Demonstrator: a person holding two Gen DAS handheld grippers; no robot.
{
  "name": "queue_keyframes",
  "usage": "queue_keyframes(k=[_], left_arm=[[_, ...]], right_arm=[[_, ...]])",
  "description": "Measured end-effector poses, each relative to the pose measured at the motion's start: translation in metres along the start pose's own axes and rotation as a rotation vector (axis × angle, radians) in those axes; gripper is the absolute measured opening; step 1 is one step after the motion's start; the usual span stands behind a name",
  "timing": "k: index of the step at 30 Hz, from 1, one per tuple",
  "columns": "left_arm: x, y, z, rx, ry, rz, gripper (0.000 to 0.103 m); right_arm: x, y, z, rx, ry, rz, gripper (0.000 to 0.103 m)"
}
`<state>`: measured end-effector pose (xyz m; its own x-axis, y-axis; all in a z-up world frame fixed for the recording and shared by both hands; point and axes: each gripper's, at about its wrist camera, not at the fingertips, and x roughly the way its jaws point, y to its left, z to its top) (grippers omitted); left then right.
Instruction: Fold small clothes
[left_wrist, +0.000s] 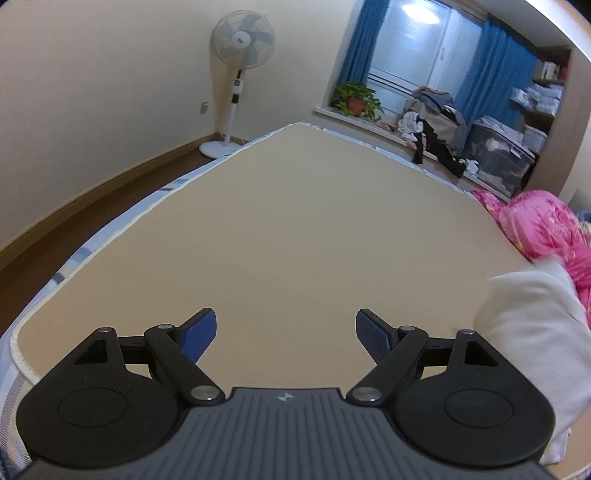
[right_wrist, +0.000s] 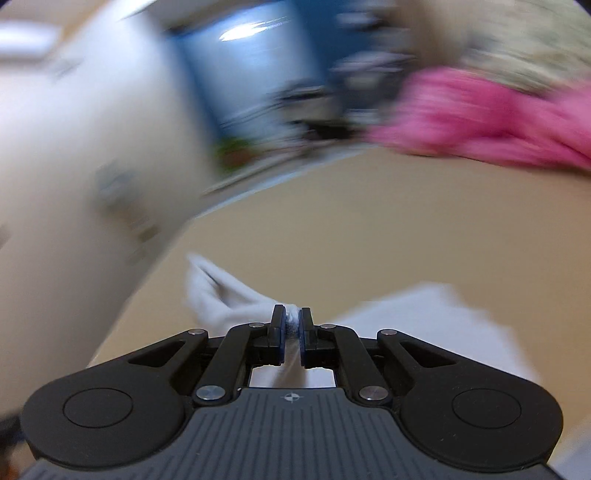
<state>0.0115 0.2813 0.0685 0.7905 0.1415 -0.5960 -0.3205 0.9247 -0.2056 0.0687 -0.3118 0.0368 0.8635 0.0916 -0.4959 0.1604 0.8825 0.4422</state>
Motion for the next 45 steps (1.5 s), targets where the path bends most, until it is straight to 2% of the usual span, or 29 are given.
queue_keyframes(k=[3,4,6,8,10,11,13,16,17,19,20,21,22,23,25,26,27,28,30,31,33,35,39,45], left_arm=[[0.006,-0.020,-0.004,0.052,0.008,-0.008,0.087],[0.009,-0.030,-0.007,0.077,0.013,-0.013,0.087],[0.011,-0.050,-0.013,0.143,0.015,-0.022,0.087],[0.011,-0.074,-0.022,0.231,0.017,-0.063,0.087],[0.008,-0.105,-0.033,0.302,0.027,-0.125,0.087],[0.006,-0.123,-0.040,0.336,0.032,-0.163,0.087],[0.004,-0.164,-0.055,0.390,0.047,-0.249,0.087],[0.006,-0.231,-0.083,0.461,0.073,-0.379,0.080],[0.009,-0.253,-0.094,0.483,0.087,-0.415,0.074],[0.020,-0.290,-0.116,0.519,0.118,-0.463,0.053],[0.027,-0.306,-0.126,0.533,0.143,-0.483,0.030],[0.037,-0.321,-0.137,0.549,0.168,-0.499,0.018],[0.047,-0.330,-0.148,0.567,0.179,-0.505,0.018],[0.061,-0.335,-0.162,0.584,0.215,-0.499,0.017],[0.091,-0.338,-0.196,0.631,0.390,-0.449,0.016],[0.093,-0.337,-0.210,0.703,0.403,-0.439,0.017],[0.085,-0.337,-0.213,0.762,0.356,-0.455,0.017],[0.080,-0.340,-0.211,0.800,0.364,-0.461,0.017],[0.085,-0.344,-0.192,0.749,0.432,-0.488,0.021],[0.089,-0.343,-0.178,0.704,0.434,-0.508,0.024],[0.097,-0.344,-0.151,0.603,0.364,-0.491,0.053],[0.116,-0.347,-0.131,0.478,0.332,-0.455,0.067],[0.178,-0.352,-0.111,0.238,0.447,-0.443,0.071],[0.240,-0.370,-0.128,0.050,0.558,-0.473,0.072]], right_arm=[[0.019,-0.083,-0.012,0.054,0.154,-0.237,0.008],[0.023,-0.107,-0.015,0.116,0.190,-0.277,0.013],[0.017,-0.148,-0.011,0.262,0.199,-0.338,0.013],[0.007,-0.162,0.006,0.292,0.131,-0.297,0.013],[0.010,-0.157,0.030,0.215,0.097,-0.219,0.016],[0.015,-0.154,0.041,0.169,0.104,-0.161,0.023],[0.034,-0.153,0.055,0.091,0.170,-0.047,0.046],[0.067,-0.149,0.056,-0.046,0.266,0.018,0.049],[0.078,-0.148,0.052,-0.071,0.299,0.026,0.049],[0.099,-0.152,0.039,-0.077,0.373,0.041,0.049],[0.109,-0.154,0.030,-0.081,0.426,0.046,0.049],[0.119,-0.153,0.020,-0.095,0.503,0.028,0.049],[0.123,-0.144,0.013,-0.113,0.540,0.007,0.050],[0.124,-0.140,0.011,-0.126,0.538,-0.001,0.050],[0.123,-0.141,0.014,-0.116,0.539,0.010,0.050],[0.122,-0.145,0.016,-0.089,0.542,0.017,0.050],[0.119,-0.150,0.020,-0.047,0.537,0.026,0.050],[0.116,-0.154,0.027,-0.008,0.513,0.038,0.050],[0.114,-0.159,0.038,0.030,0.438,0.056,0.052],[0.112,-0.160,0.042,0.043,0.401,0.059,0.055],[0.120,-0.162,0.046,0.069,0.368,0.057,0.070],[0.138,-0.162,0.045,0.087,0.389,0.067,0.074],[0.175,-0.159,0.039,0.113,0.453,0.063,0.074],[0.193,-0.161,0.035,0.122,0.461,0.057,0.074]])
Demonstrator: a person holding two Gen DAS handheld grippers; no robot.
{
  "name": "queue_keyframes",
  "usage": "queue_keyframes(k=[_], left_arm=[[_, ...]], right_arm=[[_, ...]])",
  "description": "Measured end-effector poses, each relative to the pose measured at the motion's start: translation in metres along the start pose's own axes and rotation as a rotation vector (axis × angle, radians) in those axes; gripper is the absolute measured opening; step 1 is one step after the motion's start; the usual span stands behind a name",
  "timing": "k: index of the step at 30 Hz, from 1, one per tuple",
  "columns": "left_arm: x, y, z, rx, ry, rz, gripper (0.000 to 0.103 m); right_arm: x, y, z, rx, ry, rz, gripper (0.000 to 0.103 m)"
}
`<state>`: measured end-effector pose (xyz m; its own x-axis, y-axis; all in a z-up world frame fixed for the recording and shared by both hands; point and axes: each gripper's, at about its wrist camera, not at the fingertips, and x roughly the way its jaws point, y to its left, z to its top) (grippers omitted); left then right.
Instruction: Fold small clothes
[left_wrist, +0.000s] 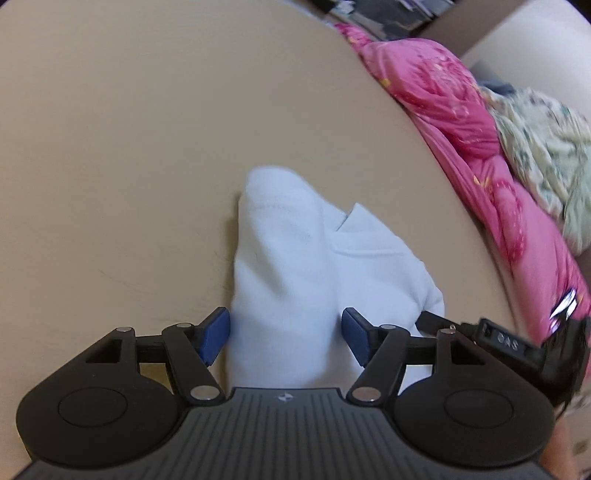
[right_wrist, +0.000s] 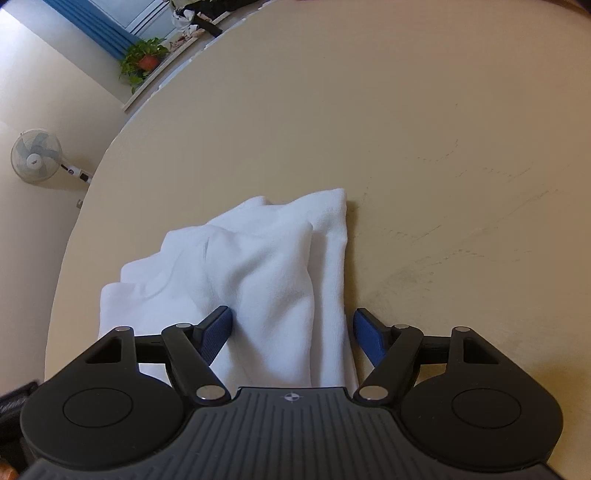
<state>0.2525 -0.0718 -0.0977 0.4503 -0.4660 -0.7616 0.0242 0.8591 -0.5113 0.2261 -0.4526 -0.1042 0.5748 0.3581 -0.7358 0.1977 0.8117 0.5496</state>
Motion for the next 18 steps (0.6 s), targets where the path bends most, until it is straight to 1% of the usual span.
queue_keyframes(k=[1,2,3,4,5,6,8,9,11,13,16,18], left_arm=[[0.003,0.003,0.002,-0.015,-0.001,-0.005,0.072],[0.008,0.002,0.001,-0.013,-0.023,-0.001,0.070],[0.008,-0.001,0.004,-0.001,-0.041,0.007,0.056],[0.008,-0.003,0.007,0.014,-0.052,0.019,0.045],[0.008,-0.002,0.010,0.021,-0.048,0.013,0.036],[0.004,-0.001,0.012,0.017,-0.048,-0.001,0.031],[-0.015,0.002,0.017,0.035,-0.070,-0.028,0.028],[-0.028,0.002,0.020,0.062,-0.090,-0.027,0.028],[-0.050,0.002,0.030,0.119,-0.140,0.000,0.028],[-0.078,0.010,0.044,0.144,-0.183,0.007,0.028],[-0.119,0.025,0.071,0.156,-0.251,0.031,0.028],[-0.140,0.038,0.095,0.145,-0.285,0.064,0.034]], right_arm=[[0.000,0.000,-0.001,0.004,-0.009,0.000,0.073],[-0.001,-0.001,-0.002,0.013,-0.017,0.005,0.065],[-0.003,-0.002,-0.004,0.028,-0.023,0.013,0.052],[0.000,-0.002,-0.004,0.049,-0.027,0.030,0.039],[0.002,-0.003,-0.005,0.066,-0.028,0.044,0.035],[0.002,-0.001,-0.007,0.073,-0.039,0.054,0.029],[0.001,0.005,-0.010,0.071,-0.067,0.052,0.027],[-0.001,0.010,-0.012,0.071,-0.081,0.059,0.026],[-0.004,0.022,-0.014,0.081,-0.104,0.118,0.024],[-0.005,0.043,-0.016,0.063,-0.124,0.182,0.024],[-0.003,0.085,-0.016,0.009,-0.153,0.261,0.023],[0.005,0.114,-0.013,-0.026,-0.157,0.309,0.025]])
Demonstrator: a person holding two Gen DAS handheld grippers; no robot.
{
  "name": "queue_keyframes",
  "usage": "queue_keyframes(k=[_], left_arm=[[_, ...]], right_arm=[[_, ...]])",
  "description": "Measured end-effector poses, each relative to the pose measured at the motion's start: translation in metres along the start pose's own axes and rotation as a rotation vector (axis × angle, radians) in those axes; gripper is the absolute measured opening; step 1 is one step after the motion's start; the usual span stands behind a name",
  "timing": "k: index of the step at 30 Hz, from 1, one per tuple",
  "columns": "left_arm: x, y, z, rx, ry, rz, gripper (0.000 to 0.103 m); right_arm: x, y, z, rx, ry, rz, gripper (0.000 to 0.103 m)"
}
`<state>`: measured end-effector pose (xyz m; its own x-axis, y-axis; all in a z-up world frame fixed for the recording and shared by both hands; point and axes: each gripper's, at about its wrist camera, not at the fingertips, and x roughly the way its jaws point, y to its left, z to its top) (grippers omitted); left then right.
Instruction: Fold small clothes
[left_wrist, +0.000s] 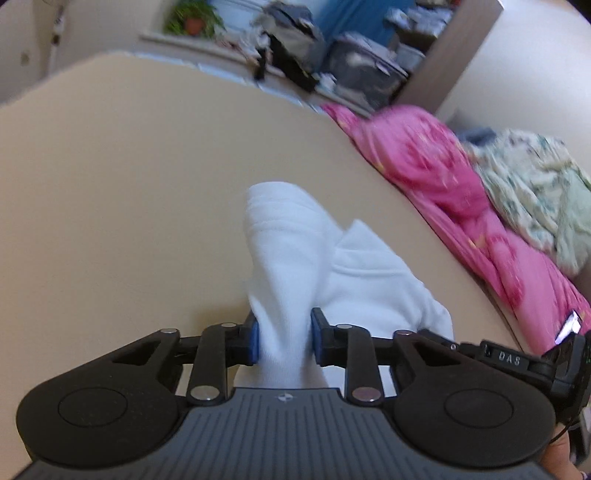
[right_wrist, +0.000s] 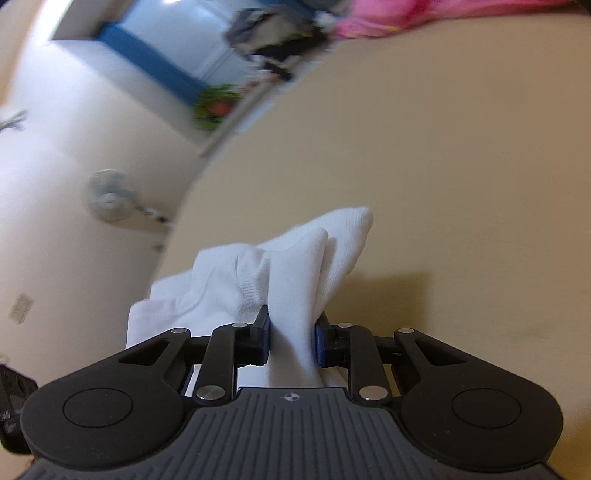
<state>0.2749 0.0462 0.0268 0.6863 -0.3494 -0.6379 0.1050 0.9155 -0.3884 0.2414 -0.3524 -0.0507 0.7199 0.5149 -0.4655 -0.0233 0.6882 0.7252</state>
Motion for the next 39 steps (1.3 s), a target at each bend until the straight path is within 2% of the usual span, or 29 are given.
queue_keyframes(k=[1,2,3,5,6,7,9,11,13,16,17,18,19,20,23,24,25,26,27,28,30,31,32,33,34,35,37,38,39], left_arm=[[-0.004,0.011,0.012,-0.015,-0.011,0.034,0.037],[-0.010,0.022,0.022,-0.030,-0.015,0.071,0.045],[-0.016,0.033,0.029,-0.045,-0.018,0.112,0.047],[-0.031,0.045,0.034,-0.043,-0.014,0.149,0.047],[-0.039,0.047,0.030,-0.013,-0.009,0.146,0.047],[-0.047,0.047,0.023,0.026,-0.010,0.144,0.047],[-0.055,0.048,-0.003,0.073,0.000,0.119,0.050],[-0.044,0.055,-0.030,0.041,0.052,0.075,0.053],[-0.023,0.062,-0.057,0.011,0.106,0.066,0.053],[0.012,0.070,-0.088,-0.066,0.200,0.039,0.052],[0.019,0.075,-0.097,-0.109,0.218,0.029,0.041],[0.018,0.079,-0.103,-0.130,0.208,0.018,0.024],[0.015,0.081,-0.104,-0.137,0.201,-0.005,0.017],[0.007,0.083,-0.103,-0.147,0.188,-0.031,0.013],[-0.012,0.085,-0.100,-0.188,0.163,-0.098,0.012],[-0.007,0.080,-0.103,-0.140,0.195,-0.068,0.013],[-0.002,0.076,-0.108,-0.077,0.238,-0.003,0.014],[0.002,0.073,-0.110,-0.040,0.259,0.051,0.020],[-0.002,0.068,-0.110,-0.021,0.242,0.072,0.021],[-0.012,0.061,-0.109,-0.004,0.205,0.073,0.020],[-0.029,0.046,-0.110,0.052,0.112,0.072,0.020],[-0.029,0.042,-0.114,0.084,0.099,0.081,0.020],[-0.020,0.042,-0.121,0.112,0.143,0.121,0.021],[-0.005,0.046,-0.128,0.116,0.227,0.176,0.023],[-0.008,0.055,-0.135,0.100,0.245,0.188,0.026],[-0.019,0.053,-0.136,0.105,0.218,0.201,0.027],[-0.044,0.035,-0.134,0.167,0.144,0.265,0.030],[-0.057,0.026,-0.135,0.204,0.103,0.291,0.039],[-0.071,0.017,-0.138,0.237,0.069,0.310,0.050]], right_arm=[[0.009,0.008,0.001,-0.003,0.005,0.000,0.030],[0.018,0.014,0.003,-0.002,0.025,-0.027,0.034],[0.025,0.018,0.005,-0.011,0.047,-0.086,0.041],[0.028,0.021,0.006,-0.053,0.046,-0.220,0.048],[0.021,0.019,0.004,-0.058,0.021,-0.248,0.048],[0.015,0.017,0.001,-0.059,0.009,-0.237,0.048],[0.005,0.012,-0.010,-0.077,0.043,-0.213,0.050],[0.001,0.006,-0.026,-0.116,0.094,-0.217,0.057],[0.000,-0.001,-0.043,-0.140,0.143,-0.245,0.058],[0.001,-0.006,-0.050,-0.074,0.159,-0.226,0.058],[-0.001,-0.010,-0.049,-0.054,0.163,-0.217,0.057],[-0.003,-0.013,-0.047,-0.034,0.168,-0.204,0.039],[-0.005,-0.014,-0.046,-0.025,0.174,-0.194,0.006],[-0.010,-0.010,-0.044,-0.031,0.169,-0.185,0.007],[-0.023,0.013,-0.047,-0.122,0.081,-0.132,0.006],[-0.024,0.014,-0.049,-0.140,0.077,-0.149,0.006],[-0.018,0.012,-0.052,-0.149,0.104,-0.198,0.006],[-0.012,0.008,-0.057,-0.144,0.151,-0.262,0.007],[-0.008,0.004,-0.061,-0.119,0.178,-0.311,0.007],[-0.010,0.004,-0.064,-0.098,0.170,-0.320,0.008],[-0.024,0.010,-0.068,-0.100,0.098,-0.290,0.012],[-0.028,0.013,-0.071,-0.140,0.081,-0.283,0.012],[-0.025,0.012,-0.075,-0.172,0.109,-0.305,0.012],[-0.017,0.008,-0.079,-0.182,0.177,-0.361,0.012],[-0.011,0.000,-0.083,-0.170,0.241,-0.429,0.006],[-0.014,-0.003,-0.083,-0.157,0.247,-0.444,0.004],[-0.037,0.005,-0.078,-0.141,0.182,-0.462,0.014],[-0.050,0.012,-0.076,-0.165,0.139,-0.456,0.016],[-0.064,0.023,-0.075,-0.206,0.099,-0.446,0.023]])
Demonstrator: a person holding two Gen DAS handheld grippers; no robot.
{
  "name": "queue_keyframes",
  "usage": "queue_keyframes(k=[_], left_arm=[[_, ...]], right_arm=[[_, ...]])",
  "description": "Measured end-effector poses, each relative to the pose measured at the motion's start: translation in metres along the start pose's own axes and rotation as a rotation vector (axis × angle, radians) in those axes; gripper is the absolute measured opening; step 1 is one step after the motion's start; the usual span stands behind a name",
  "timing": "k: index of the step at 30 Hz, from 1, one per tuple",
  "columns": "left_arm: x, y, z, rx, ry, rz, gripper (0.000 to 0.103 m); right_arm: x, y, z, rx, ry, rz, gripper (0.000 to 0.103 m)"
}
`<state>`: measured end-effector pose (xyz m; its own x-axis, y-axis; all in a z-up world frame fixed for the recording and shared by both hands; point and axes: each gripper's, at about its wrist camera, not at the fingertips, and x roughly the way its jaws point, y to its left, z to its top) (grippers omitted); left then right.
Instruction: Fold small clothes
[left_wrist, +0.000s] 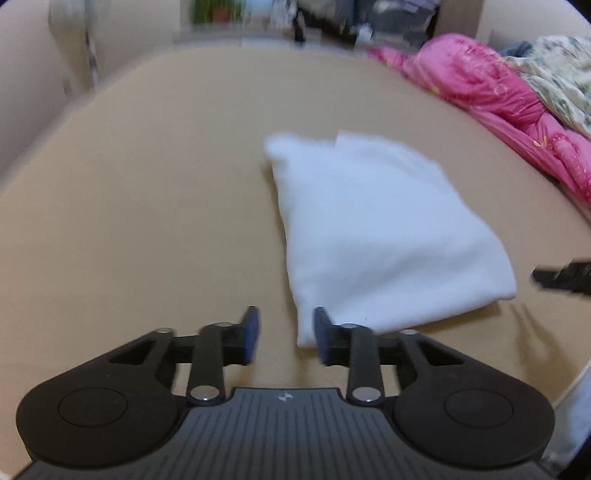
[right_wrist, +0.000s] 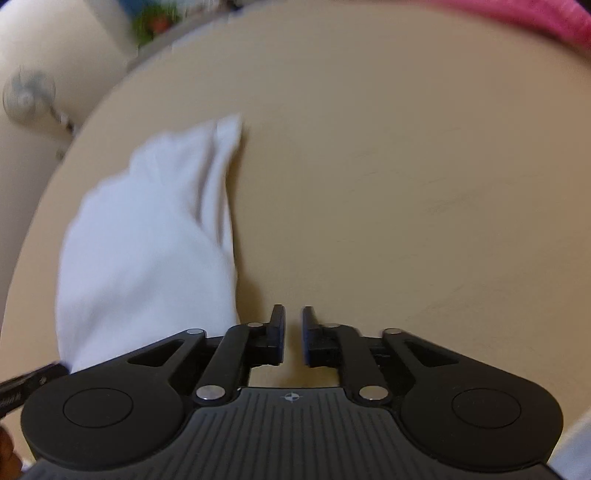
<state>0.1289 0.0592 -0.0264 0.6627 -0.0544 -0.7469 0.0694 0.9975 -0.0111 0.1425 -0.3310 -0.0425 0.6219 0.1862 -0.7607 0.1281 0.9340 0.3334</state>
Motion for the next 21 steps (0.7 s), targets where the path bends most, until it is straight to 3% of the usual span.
queue_keyframes(k=[3,6,10,14,18,21], left_arm=[[-0.042,-0.014,-0.002,0.041,-0.086,0.067,0.071],[-0.086,-0.023,-0.010,0.043,-0.145,0.091,0.085],[-0.131,-0.038,-0.022,0.034,-0.181,0.114,0.085],[-0.164,-0.047,-0.033,0.030,-0.203,0.135,0.094],[-0.185,-0.044,-0.041,0.025,-0.210,0.116,0.095],[-0.178,-0.043,-0.045,0.033,-0.238,0.099,0.095]], right_arm=[[-0.042,0.014,-0.001,-0.073,-0.115,-0.003,0.048],[-0.085,0.025,-0.012,-0.127,-0.214,0.049,0.059],[-0.128,0.033,-0.034,-0.203,-0.311,0.069,0.079],[-0.154,0.031,-0.061,-0.200,-0.355,0.080,0.080],[-0.147,0.039,-0.076,-0.205,-0.322,0.075,0.080],[-0.141,0.053,-0.084,-0.252,-0.335,0.052,0.083]])
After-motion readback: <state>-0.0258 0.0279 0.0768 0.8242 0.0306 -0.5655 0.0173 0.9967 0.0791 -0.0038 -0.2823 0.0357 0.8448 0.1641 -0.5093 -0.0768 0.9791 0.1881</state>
